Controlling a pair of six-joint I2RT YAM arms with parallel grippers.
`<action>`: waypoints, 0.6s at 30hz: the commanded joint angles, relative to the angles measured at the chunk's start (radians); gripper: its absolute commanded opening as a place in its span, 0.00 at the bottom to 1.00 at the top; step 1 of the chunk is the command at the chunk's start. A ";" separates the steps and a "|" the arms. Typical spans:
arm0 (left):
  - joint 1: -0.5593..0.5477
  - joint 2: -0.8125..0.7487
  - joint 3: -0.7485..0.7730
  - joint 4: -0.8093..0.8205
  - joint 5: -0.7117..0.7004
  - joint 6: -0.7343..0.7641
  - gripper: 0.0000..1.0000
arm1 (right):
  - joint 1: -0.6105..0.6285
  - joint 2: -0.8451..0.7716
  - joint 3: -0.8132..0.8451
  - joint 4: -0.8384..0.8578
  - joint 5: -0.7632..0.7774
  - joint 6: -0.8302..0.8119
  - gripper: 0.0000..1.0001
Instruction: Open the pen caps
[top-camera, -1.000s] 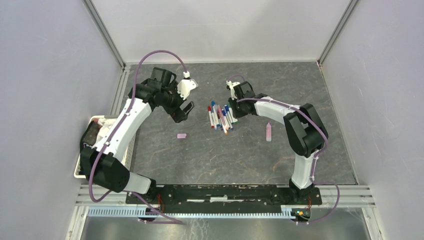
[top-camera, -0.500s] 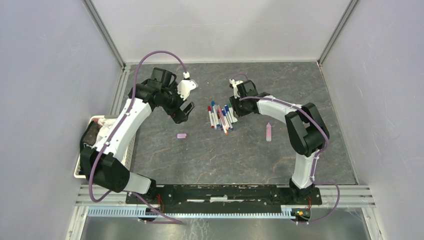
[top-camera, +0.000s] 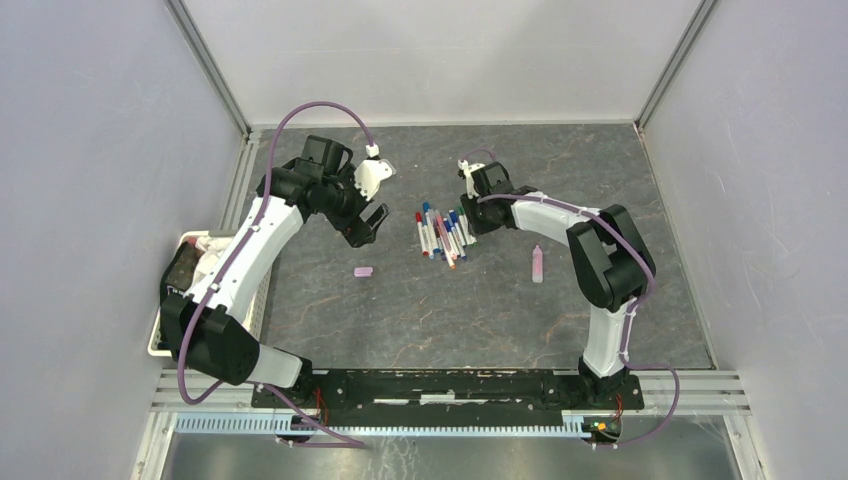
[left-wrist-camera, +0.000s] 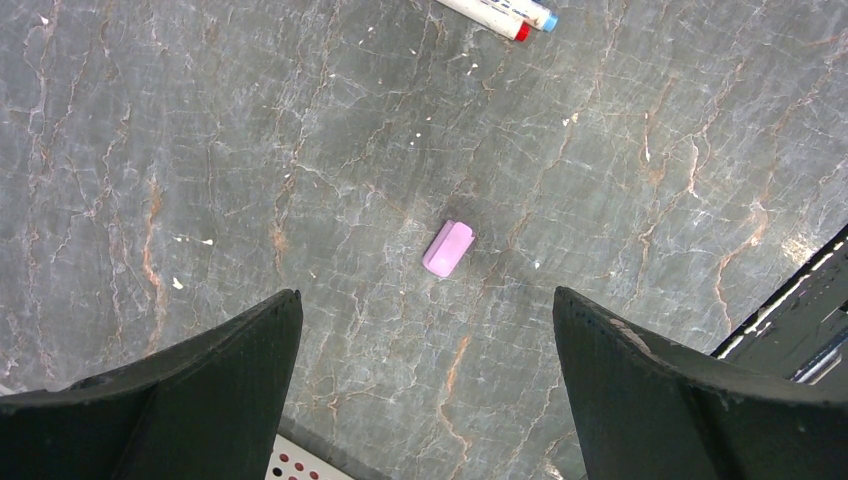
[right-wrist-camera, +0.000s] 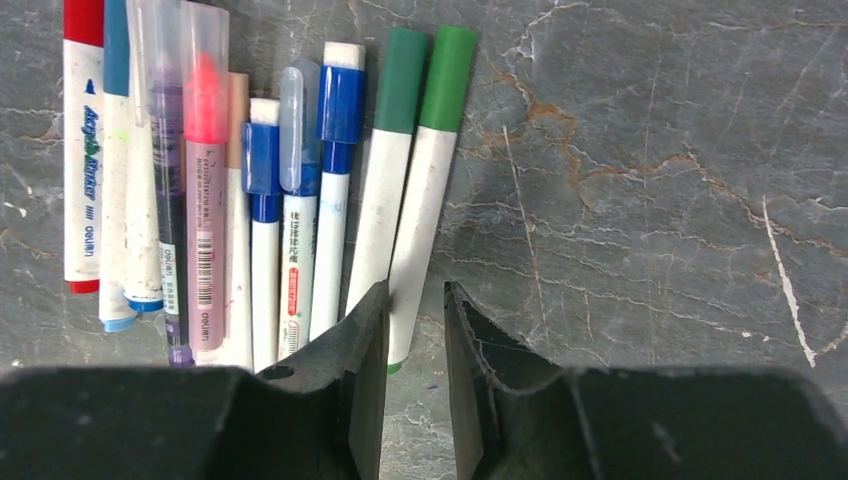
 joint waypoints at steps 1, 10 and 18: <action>0.001 -0.028 0.020 -0.004 0.030 -0.039 1.00 | 0.007 0.025 0.021 -0.002 0.078 0.000 0.32; 0.001 -0.032 0.022 -0.005 0.031 -0.041 1.00 | 0.054 0.035 0.026 -0.032 0.225 -0.013 0.31; 0.001 -0.029 0.005 -0.006 0.055 -0.028 1.00 | 0.008 -0.044 -0.021 0.015 0.125 -0.025 0.00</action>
